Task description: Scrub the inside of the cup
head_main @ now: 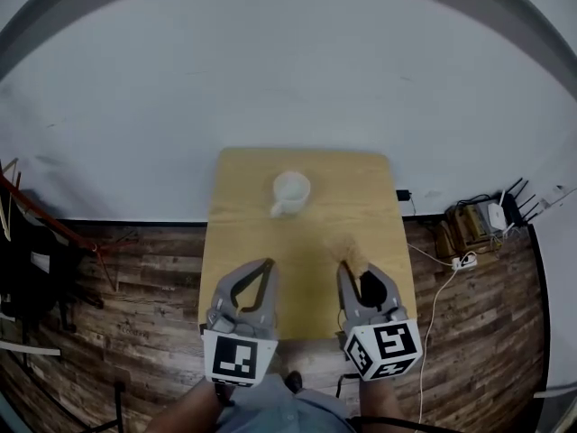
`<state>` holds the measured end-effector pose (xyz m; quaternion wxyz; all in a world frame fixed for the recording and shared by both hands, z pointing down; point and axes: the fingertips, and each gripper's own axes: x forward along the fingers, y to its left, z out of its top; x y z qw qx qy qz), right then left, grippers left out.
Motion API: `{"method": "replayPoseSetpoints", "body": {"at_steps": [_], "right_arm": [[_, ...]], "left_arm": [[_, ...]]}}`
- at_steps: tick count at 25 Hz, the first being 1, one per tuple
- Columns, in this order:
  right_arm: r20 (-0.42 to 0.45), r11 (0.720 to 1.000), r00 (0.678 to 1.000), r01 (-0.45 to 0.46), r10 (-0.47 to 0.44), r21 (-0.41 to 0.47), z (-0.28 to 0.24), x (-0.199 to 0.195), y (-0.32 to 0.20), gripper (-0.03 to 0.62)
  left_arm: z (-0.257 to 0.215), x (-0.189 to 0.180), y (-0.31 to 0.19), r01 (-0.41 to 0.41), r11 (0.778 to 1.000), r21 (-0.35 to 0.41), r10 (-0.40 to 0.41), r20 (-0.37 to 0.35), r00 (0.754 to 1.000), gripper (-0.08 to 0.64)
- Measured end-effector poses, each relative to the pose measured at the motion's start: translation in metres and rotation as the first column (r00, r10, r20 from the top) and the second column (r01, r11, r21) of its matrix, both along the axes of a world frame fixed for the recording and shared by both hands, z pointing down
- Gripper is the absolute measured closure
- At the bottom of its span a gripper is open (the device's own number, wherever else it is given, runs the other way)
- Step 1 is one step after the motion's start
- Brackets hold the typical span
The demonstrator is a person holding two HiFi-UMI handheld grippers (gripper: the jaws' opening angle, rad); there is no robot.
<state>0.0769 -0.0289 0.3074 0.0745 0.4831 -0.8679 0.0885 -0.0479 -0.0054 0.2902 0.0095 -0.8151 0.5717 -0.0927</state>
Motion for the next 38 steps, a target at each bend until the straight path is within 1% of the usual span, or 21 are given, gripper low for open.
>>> {"method": "replayPoseSetpoints", "body": {"at_steps": [6,8,11,16,20,23,25,29,33,38], "right_arm": [[-0.023,1.000,1.000,-0.009,0.009,-0.001,-0.002,-0.022,-0.038,0.518],[-0.028,1.000,0.999,-0.016,0.016,0.005,-0.006,-0.028,-0.050,0.517],[-0.037,0.999,0.999,-0.028,0.029,0.015,-0.014,-0.035,-0.061,0.517],[-0.060,0.999,0.998,-0.030,0.032,0.042,-0.030,-0.042,-0.072,0.518],[-0.075,0.998,0.997,-0.029,0.033,0.051,-0.035,-0.041,-0.081,0.517],[-0.079,0.999,0.997,-0.013,0.017,0.050,-0.035,-0.040,-0.091,0.517],[-0.079,0.999,0.997,0.000,0.004,0.047,-0.034,-0.038,-0.099,0.517],[-0.076,0.999,0.997,0.033,-0.031,0.024,-0.026,-0.037,-0.116,0.517],[-0.067,0.997,0.995,0.074,-0.075,-0.022,-0.007,-0.037,-0.130,0.517],[-0.034,0.991,0.992,0.116,-0.118,-0.063,0.014,-0.034,-0.145,0.517]], "left_arm": [[0.002,-0.019,-0.042,-0.020,1.000,-0.003,0.020,-0.021,1.000,0.540],[-0.001,-0.023,-0.053,-0.037,0.999,0.004,0.037,-0.028,0.999,0.540],[-0.007,-0.027,-0.063,-0.066,0.998,0.021,0.066,-0.021,0.998,0.540],[-0.016,-0.039,-0.077,-0.053,0.998,0.027,0.055,-0.051,0.997,0.540],[-0.019,-0.041,-0.091,-0.067,0.996,0.055,0.067,0.001,0.998,0.540],[-0.018,-0.039,-0.100,-0.034,0.999,0.034,0.036,-0.055,0.998,0.540],[-0.016,-0.035,-0.106,-0.022,1.000,0.021,0.024,-0.065,0.998,0.540],[-0.007,-0.029,-0.119,-0.006,1.000,0.005,0.007,-0.059,0.998,0.540],[0.016,-0.029,-0.135,0.031,0.998,-0.049,-0.034,-0.064,0.997,0.540],[0.044,-0.029,-0.148,0.058,0.995,-0.084,-0.059,-0.010,0.998,0.540]]}}
